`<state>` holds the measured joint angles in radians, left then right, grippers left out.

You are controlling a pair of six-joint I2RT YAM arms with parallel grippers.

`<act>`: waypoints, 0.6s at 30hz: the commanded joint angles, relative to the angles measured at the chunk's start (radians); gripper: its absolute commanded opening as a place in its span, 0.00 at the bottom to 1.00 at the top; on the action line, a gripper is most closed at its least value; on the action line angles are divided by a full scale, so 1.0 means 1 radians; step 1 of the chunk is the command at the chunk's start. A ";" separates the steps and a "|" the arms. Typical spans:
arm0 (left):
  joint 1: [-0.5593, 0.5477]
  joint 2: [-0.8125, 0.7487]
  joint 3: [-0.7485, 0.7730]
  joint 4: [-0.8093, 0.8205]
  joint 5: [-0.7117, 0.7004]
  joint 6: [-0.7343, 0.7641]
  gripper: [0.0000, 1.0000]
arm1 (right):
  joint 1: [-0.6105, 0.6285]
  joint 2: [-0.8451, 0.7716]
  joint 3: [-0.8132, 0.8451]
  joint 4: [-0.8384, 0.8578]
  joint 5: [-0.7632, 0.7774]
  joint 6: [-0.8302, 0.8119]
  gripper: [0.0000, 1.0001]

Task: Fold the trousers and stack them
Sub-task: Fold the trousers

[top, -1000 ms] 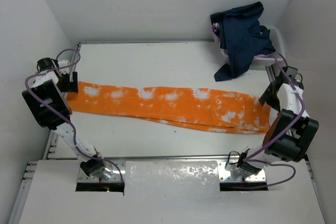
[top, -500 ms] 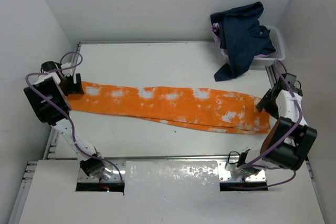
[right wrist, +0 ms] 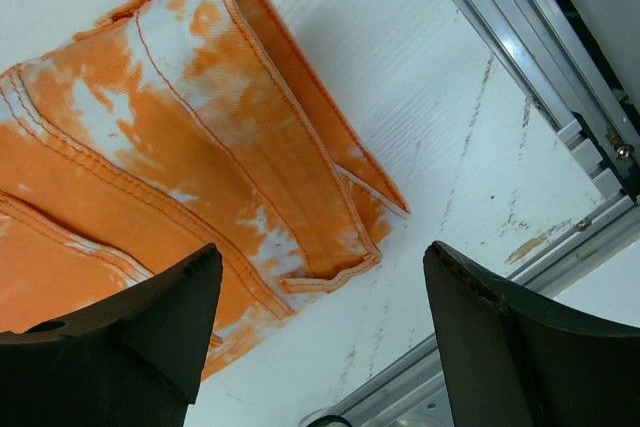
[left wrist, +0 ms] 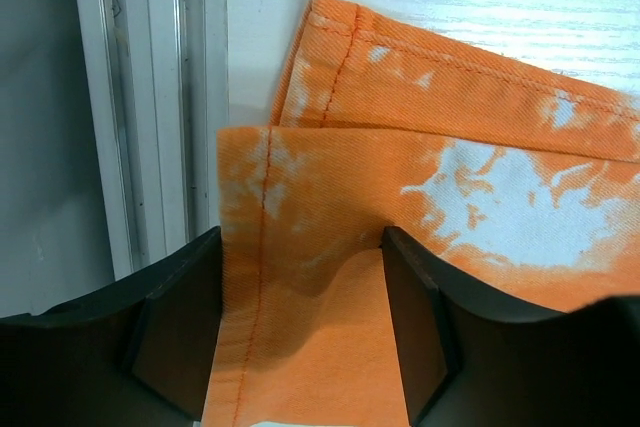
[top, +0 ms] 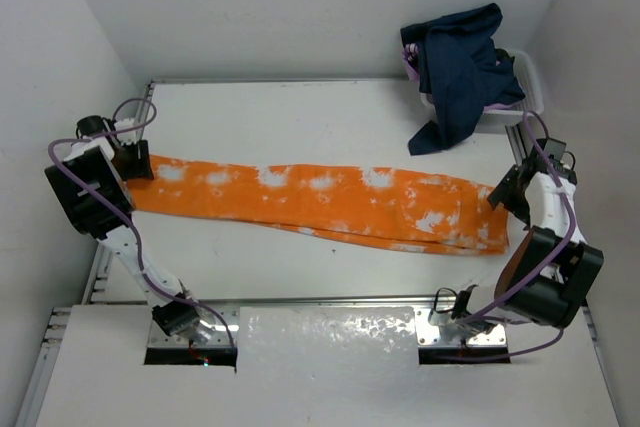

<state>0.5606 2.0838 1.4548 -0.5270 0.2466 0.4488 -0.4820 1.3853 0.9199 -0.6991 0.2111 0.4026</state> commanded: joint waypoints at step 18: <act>-0.039 -0.120 -0.013 -0.111 0.207 0.011 0.00 | 0.000 -0.072 0.094 0.027 -0.030 -0.062 0.78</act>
<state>0.5365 2.0193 1.4452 -0.6189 0.4274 0.4477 -0.4820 1.3472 0.9581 -0.6891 0.1986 0.3614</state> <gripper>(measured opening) 0.075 0.781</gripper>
